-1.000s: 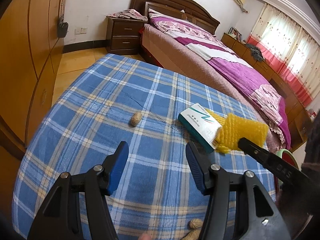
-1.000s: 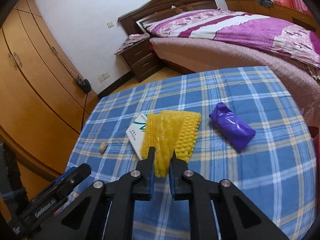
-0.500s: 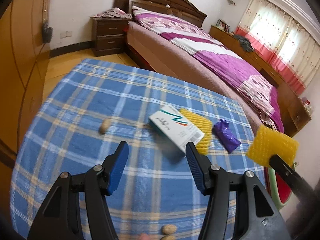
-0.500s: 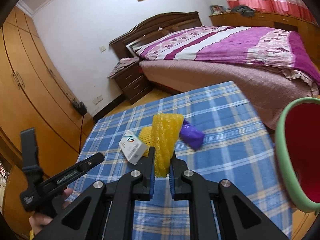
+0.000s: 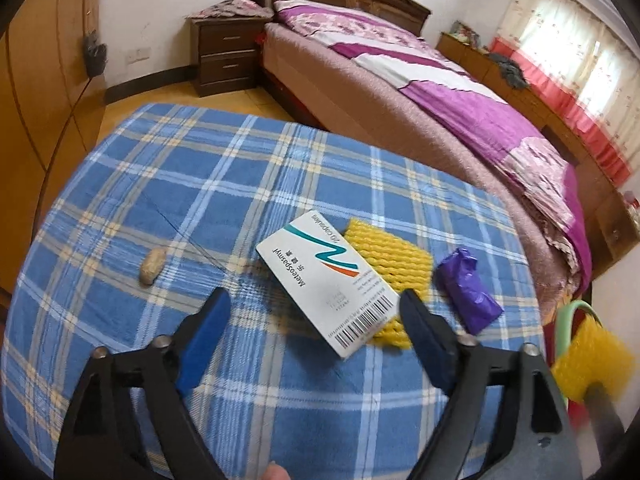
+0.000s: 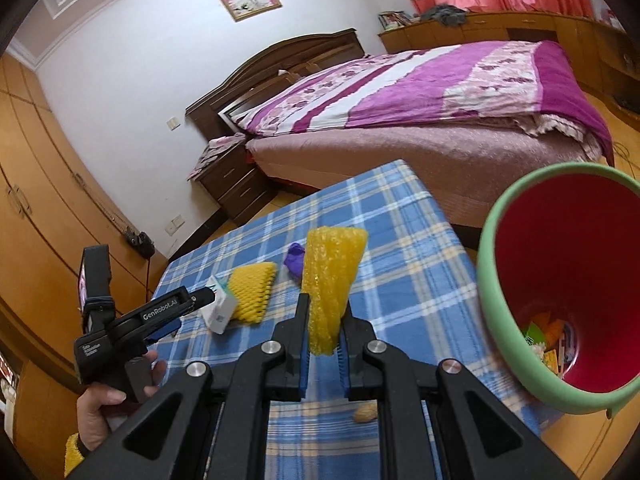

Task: Collect trash
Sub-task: 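Grasp the white medicine box with the left tool while the right tool holds the foam sleeve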

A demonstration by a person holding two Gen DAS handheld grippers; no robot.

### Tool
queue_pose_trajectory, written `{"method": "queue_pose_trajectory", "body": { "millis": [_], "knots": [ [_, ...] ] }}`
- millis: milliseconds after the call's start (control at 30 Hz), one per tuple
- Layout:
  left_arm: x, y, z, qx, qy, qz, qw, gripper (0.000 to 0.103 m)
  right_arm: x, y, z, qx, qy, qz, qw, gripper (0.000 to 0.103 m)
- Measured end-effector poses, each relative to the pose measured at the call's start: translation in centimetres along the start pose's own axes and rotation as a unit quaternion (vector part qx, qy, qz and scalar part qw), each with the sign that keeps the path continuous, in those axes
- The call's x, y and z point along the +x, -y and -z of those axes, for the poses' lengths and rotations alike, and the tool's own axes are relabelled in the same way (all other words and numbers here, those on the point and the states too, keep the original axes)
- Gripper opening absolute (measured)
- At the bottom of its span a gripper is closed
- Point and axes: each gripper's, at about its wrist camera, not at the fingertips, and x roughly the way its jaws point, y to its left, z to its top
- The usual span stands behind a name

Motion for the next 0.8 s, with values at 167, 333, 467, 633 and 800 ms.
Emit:
{"method": "queue_pose_trajectory", "body": {
  "millis": [167, 333, 467, 633, 800],
  "knots": [
    [1.5, 0.0, -0.2, -0.013, -0.009, -0.016, 0.9998, 0.09, 0.6, 1.2, 0.1, 0.014, -0.004, 0.0, 1.0, 0.013],
    [2.5, 0.4, -0.4, -0.016, -0.009, -0.021, 0.9996, 0.09, 0.9, 2.2, 0.3, 0.026, -0.008, -0.002, 1.0, 0.013],
    [2.8, 1.0, -0.6, -0.012, -0.004, -0.022, 0.9997, 0.09, 1.0, 2.7, 0.3, 0.032, -0.009, -0.002, 0.999, 0.013],
    [3.5, 1.2, -0.4, -0.019, -0.022, -0.009, 0.9995, 0.09, 1.0, 3.5, 0.4, 0.039, -0.009, -0.002, 0.999, 0.013],
    [3.4, 1.4, 0.3, -0.006, -0.009, -0.021, 0.9997, 0.066, 0.7, 3.6, 0.6, 0.043, -0.007, 0.0, 0.999, 0.013]
  ]
}}
